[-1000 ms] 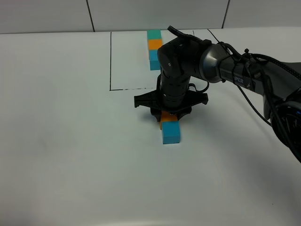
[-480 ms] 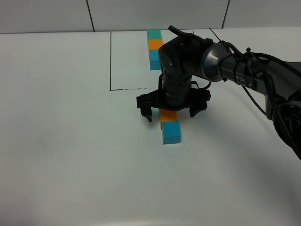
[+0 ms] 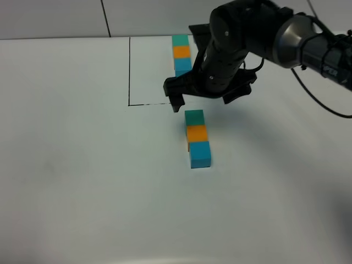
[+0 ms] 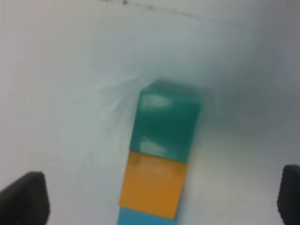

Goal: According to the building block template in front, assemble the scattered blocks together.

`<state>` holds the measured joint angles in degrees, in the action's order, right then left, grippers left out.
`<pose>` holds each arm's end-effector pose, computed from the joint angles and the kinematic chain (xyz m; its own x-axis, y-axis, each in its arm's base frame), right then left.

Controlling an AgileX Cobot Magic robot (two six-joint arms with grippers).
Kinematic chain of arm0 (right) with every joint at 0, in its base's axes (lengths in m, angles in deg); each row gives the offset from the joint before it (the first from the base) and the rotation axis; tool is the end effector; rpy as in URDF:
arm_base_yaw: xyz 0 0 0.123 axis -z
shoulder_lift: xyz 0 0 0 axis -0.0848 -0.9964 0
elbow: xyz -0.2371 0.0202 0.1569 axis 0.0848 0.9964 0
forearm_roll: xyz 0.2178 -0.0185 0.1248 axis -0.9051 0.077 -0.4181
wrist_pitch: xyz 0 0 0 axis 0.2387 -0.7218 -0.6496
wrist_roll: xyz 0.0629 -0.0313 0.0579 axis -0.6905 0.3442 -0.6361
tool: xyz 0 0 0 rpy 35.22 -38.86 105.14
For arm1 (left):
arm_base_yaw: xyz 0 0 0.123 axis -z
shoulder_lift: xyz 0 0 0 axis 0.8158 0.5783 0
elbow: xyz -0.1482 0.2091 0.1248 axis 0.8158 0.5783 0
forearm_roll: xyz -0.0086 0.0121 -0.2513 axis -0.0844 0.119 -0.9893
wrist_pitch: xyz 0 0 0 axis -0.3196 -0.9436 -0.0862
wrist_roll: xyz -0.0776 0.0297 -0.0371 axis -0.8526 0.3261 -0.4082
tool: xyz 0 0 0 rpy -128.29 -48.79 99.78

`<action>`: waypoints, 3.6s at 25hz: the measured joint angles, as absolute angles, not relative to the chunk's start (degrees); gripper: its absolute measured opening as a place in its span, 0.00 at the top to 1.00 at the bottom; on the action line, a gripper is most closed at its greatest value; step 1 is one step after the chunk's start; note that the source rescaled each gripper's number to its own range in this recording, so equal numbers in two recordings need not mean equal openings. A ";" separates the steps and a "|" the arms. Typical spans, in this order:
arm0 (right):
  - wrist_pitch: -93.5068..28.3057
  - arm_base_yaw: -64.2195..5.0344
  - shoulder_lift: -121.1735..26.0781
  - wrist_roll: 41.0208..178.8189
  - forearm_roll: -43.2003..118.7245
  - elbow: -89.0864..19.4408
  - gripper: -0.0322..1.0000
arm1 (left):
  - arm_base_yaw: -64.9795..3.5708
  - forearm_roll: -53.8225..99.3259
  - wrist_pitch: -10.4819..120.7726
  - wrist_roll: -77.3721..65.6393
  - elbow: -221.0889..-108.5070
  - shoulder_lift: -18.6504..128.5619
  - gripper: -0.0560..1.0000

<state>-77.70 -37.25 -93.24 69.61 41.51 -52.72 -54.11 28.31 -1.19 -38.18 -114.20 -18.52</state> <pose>0.3757 0.2447 0.2191 -0.9338 -0.1904 -0.3029 -0.2490 0.9538 0.1680 -0.0067 -0.0108 0.2804 -0.4370 -0.0342 -0.8988 0.1009 0.9911 -0.0868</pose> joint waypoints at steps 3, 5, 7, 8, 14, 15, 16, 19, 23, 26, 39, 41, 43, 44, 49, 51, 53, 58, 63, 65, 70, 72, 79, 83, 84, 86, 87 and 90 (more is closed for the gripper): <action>-77.02 -34.80 -90.17 72.34 41.51 -52.72 0.00 | -54.11 28.31 -1.19 -38.18 -114.20 -18.52 0.22; -76.39 -33.38 -87.91 73.52 41.90 -52.72 0.00 | -54.11 28.31 -1.19 -38.24 -114.20 -18.52 0.22; -75.82 -32.30 -85.23 73.86 42.67 -52.72 0.00 | -54.11 28.31 -1.19 -38.24 -114.20 -18.52 0.22; -75.65 -31.81 -84.17 74.00 43.19 -52.72 0.00 | -54.11 28.31 -1.19 -38.24 -114.20 -18.52 0.22; -72.13 -28.52 -76.34 74.23 45.11 -46.25 0.00 | -54.11 28.31 -1.19 -38.24 -114.20 -18.52 0.22; -70.97 -27.63 -74.71 74.23 45.25 -44.30 0.00 | -54.11 28.31 -1.19 -38.24 -114.20 -18.52 0.22; -69.84 -26.61 -73.26 74.23 45.23 -41.84 0.00 | -54.11 28.31 -1.19 -38.24 -114.20 -18.52 0.22; -67.77 -23.30 -67.49 75.25 45.23 -35.05 0.00 | -54.11 28.31 -1.19 -38.24 -114.20 -18.52 0.22; -66.57 -19.17 -58.20 77.02 45.23 -28.35 0.00 | -54.11 28.31 -1.19 -38.24 -114.20 -18.52 0.22; -65.99 -17.48 -50.22 78.48 45.23 -23.94 0.00 | -54.11 28.31 -1.19 -38.24 -114.20 -18.52 0.22; -68.42 -13.46 -20.08 79.94 44.36 -6.14 0.00 | -54.11 28.31 -1.19 -38.24 -114.20 -18.52 0.22; -72.08 -9.83 -15.41 81.25 44.55 -4.66 0.00 | -54.11 28.31 -1.19 -38.24 -114.20 -18.52 0.22; -74.36 -7.64 -10.77 81.91 45.03 -3.15 0.00 | -54.11 28.31 -1.19 -38.24 -114.20 -18.52 0.22; -74.84 -7.44 -9.06 81.91 44.76 -2.26 0.00 | -54.11 28.31 -1.19 -38.24 -114.20 -18.52 0.22; -76.97 -7.44 -0.20 81.72 44.56 3.89 0.00 | -54.11 28.31 -1.19 -38.24 -114.20 -18.52 0.22; -78.85 -7.44 2.77 81.64 44.57 5.75 0.00 | -54.11 28.31 -1.19 -38.24 -114.20 -18.52 0.22; -80.74 -7.44 5.70 81.56 44.69 7.12 0.00 | -54.11 28.31 -1.19 -38.24 -114.20 -18.52 0.22; -83.03 -7.44 11.95 81.44 45.30 9.86 0.00 | -54.11 28.31 -1.19 -38.24 -114.20 -18.52 0.22; -83.54 -7.44 16.50 81.44 45.66 12.25 0.00 | -54.11 28.31 -1.19 -38.24 -114.20 -18.52 0.22; -83.54 -7.44 18.36 81.44 45.66 13.49 0.00 | -54.11 28.31 -1.19 -38.19 -114.20 -18.52 0.22; -84.49 -7.44 22.29 81.49 45.66 16.54 0.04 | -54.11 28.31 -1.19 -38.19 -114.20 -18.52 0.22; -84.53 -7.44 23.77 81.49 45.66 16.74 0.07 | -54.11 28.31 -1.19 -38.19 -114.20 -18.52 0.22; -84.23 -7.44 26.02 82.39 45.22 17.00 0.30 | -54.11 28.31 -1.19 -38.19 -114.20 -18.52 0.22; -84.23 -7.44 26.02 84.64 44.34 17.18 0.42 | -54.11 28.31 -1.19 -38.19 -114.20 -18.52 0.22; -84.23 -7.44 26.02 85.32 44.18 17.24 0.43 | -54.11 28.31 -1.19 -38.19 -114.20 -18.52 0.22; -84.23 -7.44 26.02 86.29 43.90 17.29 0.45 | -54.11 28.31 -1.19 -38.19 -114.20 -18.52 0.22; -84.23 -7.44 26.02 87.06 43.74 17.29 0.46 | -54.11 28.31 -1.19 -38.19 -114.20 -18.52 0.22; -84.23 -7.44 26.02 88.21 43.67 17.29 0.46 | -54.11 28.31 -1.19 -38.19 -114.20 -18.52 0.22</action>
<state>-84.23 -7.44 26.02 88.21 43.67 17.29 -54.11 28.31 -1.19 -38.19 -114.20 -18.52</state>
